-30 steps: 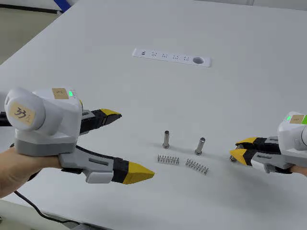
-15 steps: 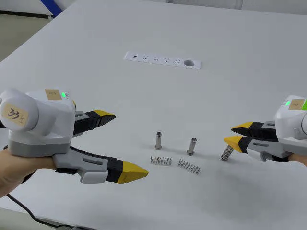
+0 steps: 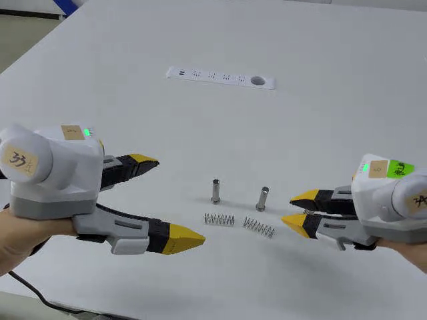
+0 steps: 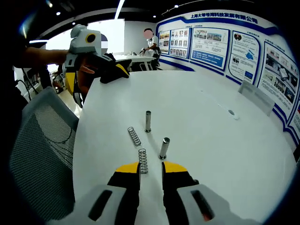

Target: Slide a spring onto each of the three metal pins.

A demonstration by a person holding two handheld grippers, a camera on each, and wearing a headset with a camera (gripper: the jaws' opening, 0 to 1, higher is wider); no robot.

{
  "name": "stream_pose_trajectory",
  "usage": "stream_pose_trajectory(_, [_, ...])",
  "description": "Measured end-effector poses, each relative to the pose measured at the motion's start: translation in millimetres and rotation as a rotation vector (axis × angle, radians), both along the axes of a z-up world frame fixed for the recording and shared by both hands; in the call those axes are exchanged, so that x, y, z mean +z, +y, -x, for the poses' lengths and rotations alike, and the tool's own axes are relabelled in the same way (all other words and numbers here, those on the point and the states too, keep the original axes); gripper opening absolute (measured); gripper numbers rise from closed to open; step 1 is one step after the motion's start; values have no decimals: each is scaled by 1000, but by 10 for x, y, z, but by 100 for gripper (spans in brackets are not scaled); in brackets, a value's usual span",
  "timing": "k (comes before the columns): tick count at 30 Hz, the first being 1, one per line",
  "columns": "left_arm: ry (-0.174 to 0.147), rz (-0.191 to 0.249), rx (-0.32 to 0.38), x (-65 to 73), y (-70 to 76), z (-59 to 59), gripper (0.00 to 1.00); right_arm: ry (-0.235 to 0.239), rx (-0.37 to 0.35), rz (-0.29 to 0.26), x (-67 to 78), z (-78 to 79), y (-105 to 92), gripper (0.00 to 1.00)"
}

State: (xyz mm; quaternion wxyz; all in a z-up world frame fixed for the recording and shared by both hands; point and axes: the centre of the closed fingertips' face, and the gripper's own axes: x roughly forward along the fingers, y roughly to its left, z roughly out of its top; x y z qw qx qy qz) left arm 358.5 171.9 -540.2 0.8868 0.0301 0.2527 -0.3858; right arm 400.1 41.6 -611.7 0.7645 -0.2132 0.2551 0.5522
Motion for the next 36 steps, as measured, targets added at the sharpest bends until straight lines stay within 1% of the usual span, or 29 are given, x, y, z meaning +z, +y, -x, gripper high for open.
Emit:
stream_pose_trajectory(2, [4, 0, 1, -13, 0, -5, 94, 20, -3, 3, -93, 30, 25, 19])
stream_pose_trajectory(5, [9, -4, 1, -25, 0, 0, 94, 50, -16, -3, -191, 44, 63, 19])
stream_pose_trajectory(10, [19, -8, 3, -47, 21, 22, 94, 58, -20, 17, -351, 15, 97, 19])
stream_pose_trajectory(14, [30, -12, 8, -78, 46, 39, 94, 71, -14, 32, -437, 24, 123, 19])
stream_pose_trajectory(18, [38, -12, 12, -104, 54, 50, 93, 88, -3, 15, -447, 43, 170, 19])
stream_pose_trajectory(21, [43, -12, 12, -117, 43, 57, 93, 79, 6, 36, -494, 25, 175, 18])
stream_pose_trajectory(24, [43, -10, 11, -119, 27, 58, 93, 107, -12, 34, -530, 9, 176, 18])
stream_pose_trajectory(25, [44, -13, 10, -124, 27, 58, 93, 98, -14, 30, -522, 3, 184, 18])
stream_pose_trajectory(27, [49, -20, 9, -143, 36, 63, 93, 96, -10, 36, -527, 9, 185, 17])
stream_pose_trajectory(32, [47, -13, 15, -134, 41, 69, 93, 85, 12, 35, -529, 25, 197, 15])
stream_pose_trajectory(36, [47, -17, 18, -135, 64, 79, 92, 86, 25, 32, -534, 40, 221, 12])
